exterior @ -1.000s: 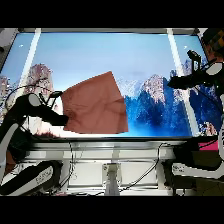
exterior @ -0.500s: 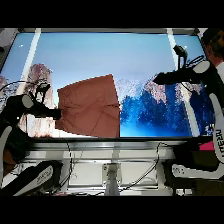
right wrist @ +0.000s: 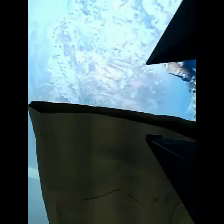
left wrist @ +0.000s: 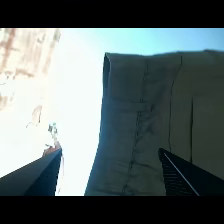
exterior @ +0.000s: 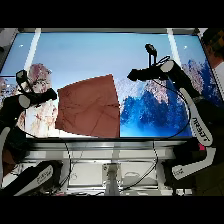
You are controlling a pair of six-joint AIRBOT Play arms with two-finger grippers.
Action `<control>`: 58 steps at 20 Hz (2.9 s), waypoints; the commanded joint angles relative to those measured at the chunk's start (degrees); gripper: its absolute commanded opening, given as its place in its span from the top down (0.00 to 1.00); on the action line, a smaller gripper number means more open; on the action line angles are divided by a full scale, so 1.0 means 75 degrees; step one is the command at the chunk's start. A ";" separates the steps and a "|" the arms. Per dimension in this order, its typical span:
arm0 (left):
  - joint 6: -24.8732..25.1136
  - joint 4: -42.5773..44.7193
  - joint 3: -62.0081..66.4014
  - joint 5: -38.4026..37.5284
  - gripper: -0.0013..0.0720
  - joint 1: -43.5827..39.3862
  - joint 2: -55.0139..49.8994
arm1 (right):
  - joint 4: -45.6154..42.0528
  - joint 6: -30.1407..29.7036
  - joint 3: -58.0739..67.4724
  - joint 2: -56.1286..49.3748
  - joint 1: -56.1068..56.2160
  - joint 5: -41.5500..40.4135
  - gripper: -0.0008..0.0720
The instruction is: Fold the clothes and pants, and hang the long-sleeved shirts on hangers.
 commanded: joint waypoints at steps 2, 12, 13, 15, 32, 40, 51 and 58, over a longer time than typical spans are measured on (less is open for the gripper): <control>-0.0396 -0.0044 0.0248 0.0615 0.19 0.0073 -0.0740 | 0.0286 0.0166 0.0513 -0.0580 0.0125 0.0181 0.27; 0.1684 -0.0828 0.3334 -0.1941 0.33 0.0545 -0.3299 | -0.0064 0.0160 0.0510 -0.0635 0.0125 -0.0213 0.27; 0.1687 -0.0845 0.3334 -0.1772 0.32 0.0548 -0.3299 | -0.0160 0.0163 0.0510 -0.0635 0.0125 -0.0248 0.27; 0.1851 -0.0851 0.3337 -0.1603 0.32 0.0562 -0.3331 | -0.0283 0.0160 0.0510 -0.0656 0.0125 -0.0256 0.27; 0.3920 -0.2544 0.3337 -0.1428 0.11 0.0574 -0.4310 | -0.0379 0.0160 0.0510 -0.0746 0.0125 -0.0586 0.27; 0.5380 -0.3969 0.3337 -0.1157 0.62 0.0571 -0.4578 | -0.0379 0.0157 0.0510 -0.0740 0.0125 -0.0493 0.27; 0.8151 -0.6712 0.3337 -0.3258 0.96 0.0015 -0.4567 | -0.0769 -0.0341 0.0501 -0.0764 0.0122 0.0157 0.29; 0.8224 -0.6703 0.3337 -0.3028 0.96 -0.0539 -0.4561 | -0.0064 -0.0181 0.0487 -0.1087 -0.0924 0.1157 0.29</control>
